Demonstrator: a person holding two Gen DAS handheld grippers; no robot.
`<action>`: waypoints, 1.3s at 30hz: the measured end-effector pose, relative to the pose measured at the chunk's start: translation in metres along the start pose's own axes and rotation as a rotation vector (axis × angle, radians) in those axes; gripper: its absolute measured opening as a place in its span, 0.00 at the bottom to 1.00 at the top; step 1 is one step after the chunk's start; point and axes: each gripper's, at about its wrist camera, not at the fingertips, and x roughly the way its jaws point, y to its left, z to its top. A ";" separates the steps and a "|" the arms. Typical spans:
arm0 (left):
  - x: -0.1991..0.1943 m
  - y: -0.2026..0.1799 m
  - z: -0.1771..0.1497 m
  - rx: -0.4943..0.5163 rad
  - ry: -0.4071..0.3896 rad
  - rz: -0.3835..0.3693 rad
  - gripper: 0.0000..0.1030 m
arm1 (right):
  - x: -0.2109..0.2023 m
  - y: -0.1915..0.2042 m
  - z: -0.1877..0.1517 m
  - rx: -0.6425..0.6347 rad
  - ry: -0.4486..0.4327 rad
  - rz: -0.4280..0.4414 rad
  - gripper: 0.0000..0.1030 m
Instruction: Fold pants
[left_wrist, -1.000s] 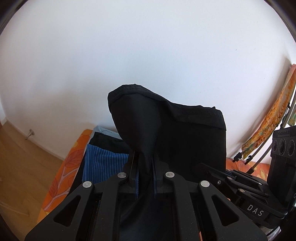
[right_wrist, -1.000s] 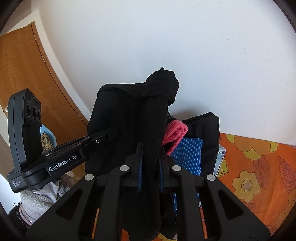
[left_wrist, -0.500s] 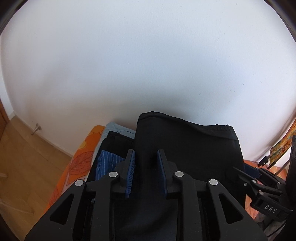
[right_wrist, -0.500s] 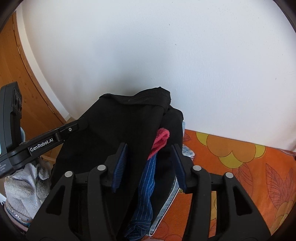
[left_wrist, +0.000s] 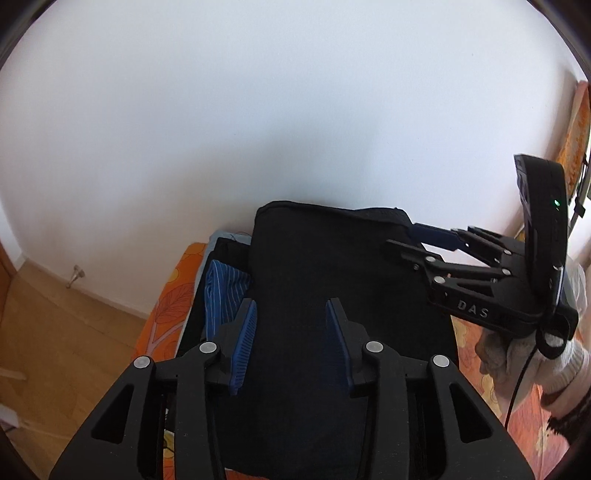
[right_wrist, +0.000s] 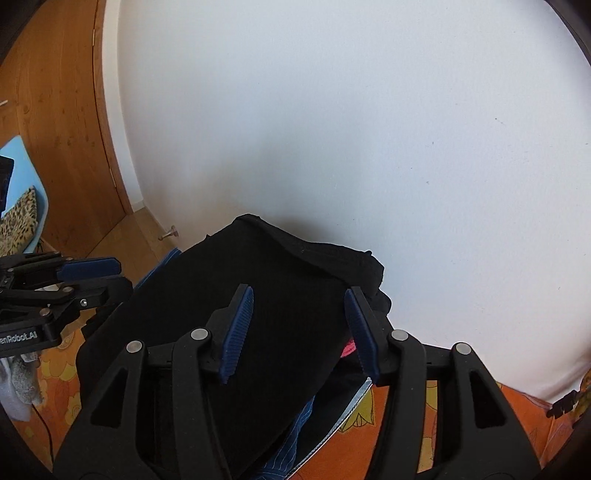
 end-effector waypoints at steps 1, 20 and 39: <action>0.005 -0.004 -0.004 0.024 0.019 0.007 0.37 | 0.006 -0.001 0.000 -0.015 0.020 -0.010 0.53; -0.017 -0.084 -0.040 0.103 0.033 -0.095 0.37 | -0.061 -0.034 -0.018 0.047 0.048 -0.059 0.63; -0.151 -0.133 -0.098 -0.005 0.030 -0.066 0.63 | -0.285 0.008 -0.100 0.064 0.011 -0.037 0.73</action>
